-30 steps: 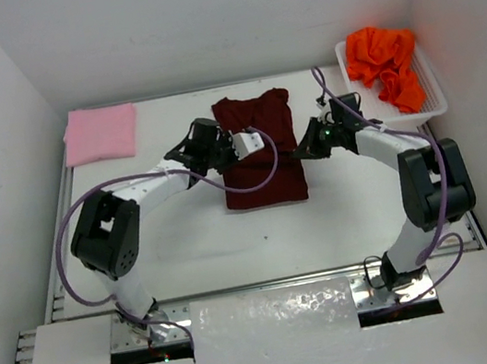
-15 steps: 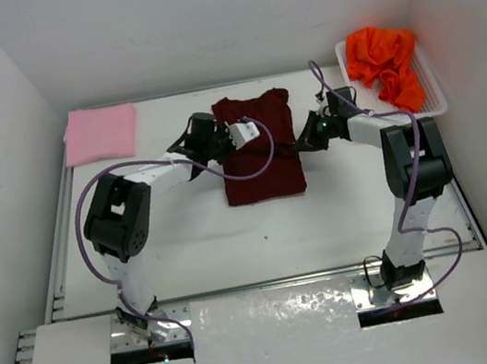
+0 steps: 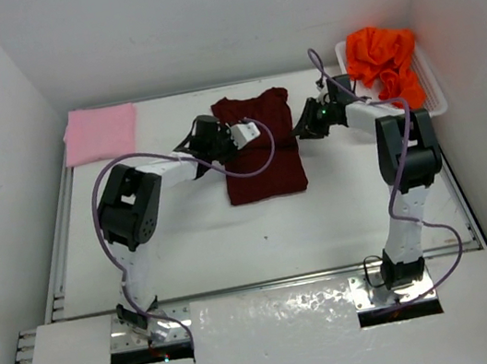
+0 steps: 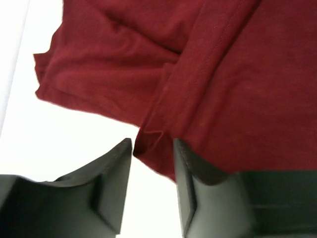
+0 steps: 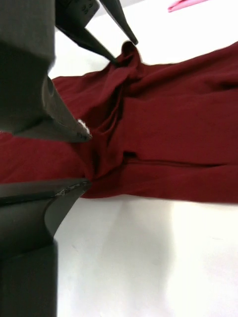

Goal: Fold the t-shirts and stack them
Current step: Fold the folded rectangular tshirt in 1/3 of the way

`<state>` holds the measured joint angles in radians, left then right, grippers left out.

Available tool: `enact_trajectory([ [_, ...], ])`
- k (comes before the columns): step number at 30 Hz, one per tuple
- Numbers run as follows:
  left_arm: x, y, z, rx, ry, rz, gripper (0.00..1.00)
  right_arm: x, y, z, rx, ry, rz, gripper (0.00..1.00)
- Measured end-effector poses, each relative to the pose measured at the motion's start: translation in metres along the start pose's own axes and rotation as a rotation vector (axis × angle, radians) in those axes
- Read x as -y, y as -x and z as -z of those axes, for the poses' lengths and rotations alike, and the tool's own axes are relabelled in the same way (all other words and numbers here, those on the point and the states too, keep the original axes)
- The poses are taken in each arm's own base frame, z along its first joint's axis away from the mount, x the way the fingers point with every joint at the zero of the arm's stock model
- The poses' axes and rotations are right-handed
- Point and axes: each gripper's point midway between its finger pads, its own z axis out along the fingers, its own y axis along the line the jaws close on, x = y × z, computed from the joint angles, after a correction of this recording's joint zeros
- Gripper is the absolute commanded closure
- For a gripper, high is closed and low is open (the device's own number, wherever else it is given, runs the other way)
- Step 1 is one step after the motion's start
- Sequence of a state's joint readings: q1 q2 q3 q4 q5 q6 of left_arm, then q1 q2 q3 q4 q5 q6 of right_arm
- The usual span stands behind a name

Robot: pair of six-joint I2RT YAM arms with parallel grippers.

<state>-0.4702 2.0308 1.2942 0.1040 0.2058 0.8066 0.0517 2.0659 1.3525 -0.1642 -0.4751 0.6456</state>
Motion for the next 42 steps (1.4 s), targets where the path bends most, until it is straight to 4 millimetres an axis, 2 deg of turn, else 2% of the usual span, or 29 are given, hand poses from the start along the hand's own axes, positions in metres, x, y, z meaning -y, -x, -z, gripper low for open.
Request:
enact_trajectory([
  [4, -0.022, 0.000, 0.002, -0.020, 0.069, 0.011, 0.52, -0.005, 0.029, 0.010, 0.063, -0.038, 0.105, 0.60],
  [5, -0.032, 0.002, 0.003, -0.025, 0.099, 0.018, 0.52, -0.007, 0.036, 0.015, 0.083, -0.047, 0.134, 0.63],
  [7, -0.058, 0.009, 0.005, -0.037, 0.177, 0.031, 0.54, -0.014, 0.045, 0.028, 0.117, -0.059, 0.191, 0.78],
  [10, -0.091, 0.018, 0.013, -0.055, 0.258, 0.060, 0.64, -0.026, 0.045, 0.052, 0.156, -0.068, 0.256, 0.96],
  [12, -0.100, 0.025, 0.019, -0.054, 0.243, 0.054, 0.64, -0.033, 0.034, 0.065, 0.159, -0.059, 0.287, 0.97],
  [14, -0.092, 0.027, 0.024, -0.059, 0.164, 0.009, 0.62, -0.043, 0.018, 0.068, 0.137, -0.027, 0.307, 0.97],
  [18, -0.032, 0.021, 0.039, -0.076, -0.111, -0.111, 0.58, -0.048, -0.010, 0.040, 0.048, 0.033, 0.305, 0.97],
  [21, 0.017, 0.020, 0.038, -0.075, -0.252, -0.126, 0.58, -0.036, -0.031, 0.007, -0.026, 0.048, 0.250, 0.98],
  [23, 0.037, 0.021, 0.030, -0.071, -0.300, -0.098, 0.59, -0.024, -0.039, -0.009, -0.057, 0.043, 0.205, 0.98],
  [24, 0.040, 0.023, 0.025, -0.068, -0.308, -0.082, 0.60, -0.019, -0.042, -0.015, -0.065, 0.038, 0.189, 0.98],
  [28, 0.027, 0.014, -0.003, -0.072, -0.265, -0.023, 0.61, -0.001, -0.042, -0.036, -0.077, 0.013, 0.145, 0.99],
  [33, 0.014, -0.027, -0.021, -0.137, -0.211, 0.038, 0.62, 0.005, -0.028, -0.040, -0.031, 0.001, 0.124, 1.00],
  [37, -0.002, -0.035, -0.020, -0.136, -0.166, 0.061, 0.62, 0.014, -0.019, -0.037, -0.005, -0.010, 0.106, 1.00],
  [42, -0.012, -0.036, -0.018, -0.148, -0.138, 0.087, 0.54, 0.019, -0.015, -0.029, -0.003, -0.029, 0.115, 0.96],
])
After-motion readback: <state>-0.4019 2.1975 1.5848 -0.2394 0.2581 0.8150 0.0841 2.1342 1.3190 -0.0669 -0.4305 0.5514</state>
